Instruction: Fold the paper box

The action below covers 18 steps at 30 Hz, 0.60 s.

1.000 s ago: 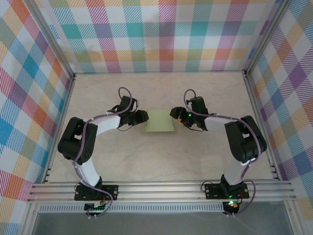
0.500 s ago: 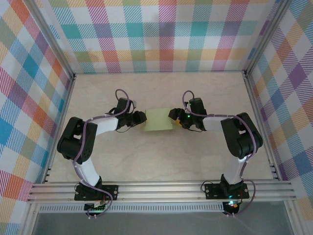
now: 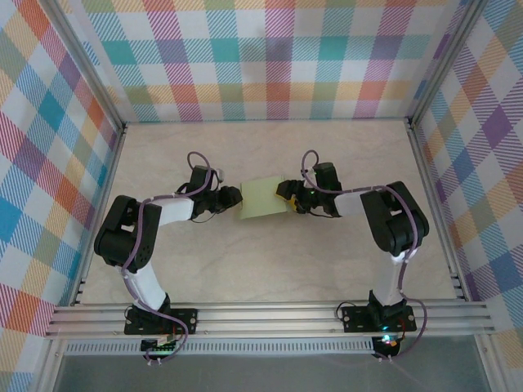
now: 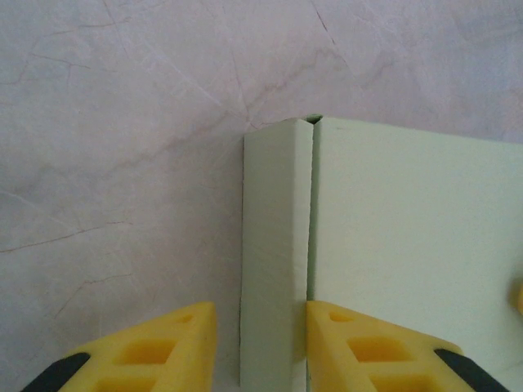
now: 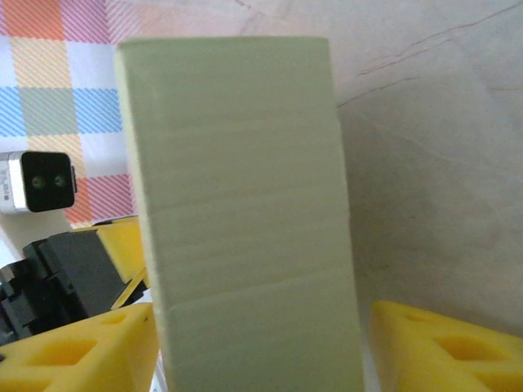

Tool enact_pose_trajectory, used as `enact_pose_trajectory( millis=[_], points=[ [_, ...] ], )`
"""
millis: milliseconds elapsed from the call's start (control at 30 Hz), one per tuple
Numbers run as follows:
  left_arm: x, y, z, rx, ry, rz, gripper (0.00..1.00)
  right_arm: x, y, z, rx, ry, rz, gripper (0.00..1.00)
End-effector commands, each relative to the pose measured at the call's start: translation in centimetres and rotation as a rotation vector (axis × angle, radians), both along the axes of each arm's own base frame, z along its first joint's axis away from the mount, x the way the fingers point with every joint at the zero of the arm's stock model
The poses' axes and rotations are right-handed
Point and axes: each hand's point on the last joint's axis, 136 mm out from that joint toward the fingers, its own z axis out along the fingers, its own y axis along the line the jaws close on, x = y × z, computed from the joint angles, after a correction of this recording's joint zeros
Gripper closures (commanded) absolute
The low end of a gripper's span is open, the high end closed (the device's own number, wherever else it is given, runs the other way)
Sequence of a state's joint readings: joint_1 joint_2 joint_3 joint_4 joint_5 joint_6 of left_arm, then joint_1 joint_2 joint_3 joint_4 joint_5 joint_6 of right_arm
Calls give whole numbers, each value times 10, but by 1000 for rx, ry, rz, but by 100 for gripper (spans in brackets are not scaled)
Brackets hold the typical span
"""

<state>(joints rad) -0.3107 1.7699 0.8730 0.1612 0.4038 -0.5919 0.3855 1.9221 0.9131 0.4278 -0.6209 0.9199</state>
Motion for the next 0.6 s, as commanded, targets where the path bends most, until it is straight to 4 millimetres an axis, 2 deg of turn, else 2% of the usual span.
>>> enact_pose_trajectory(
  millis=[0, 267, 367, 500, 567],
  points=[
    [-11, 10, -18, 18, 73, 20, 67, 5, 11, 20, 70, -46, 45, 36],
    [-6, 9, -13, 23, 56, 14, 65, 4, 12, 26, 82, -50, 51, 49],
    [-4, 8, -9, 25, 49, 10, 64, 3, 12, 28, 90, -58, 62, 57],
    [-1, 8, -6, 27, 37, 11, 62, 3, 13, 32, 93, -65, 66, 60],
    [0, 9, -3, 35, 20, 9, 57, 3, 12, 34, 94, -68, 63, 60]
  ],
)
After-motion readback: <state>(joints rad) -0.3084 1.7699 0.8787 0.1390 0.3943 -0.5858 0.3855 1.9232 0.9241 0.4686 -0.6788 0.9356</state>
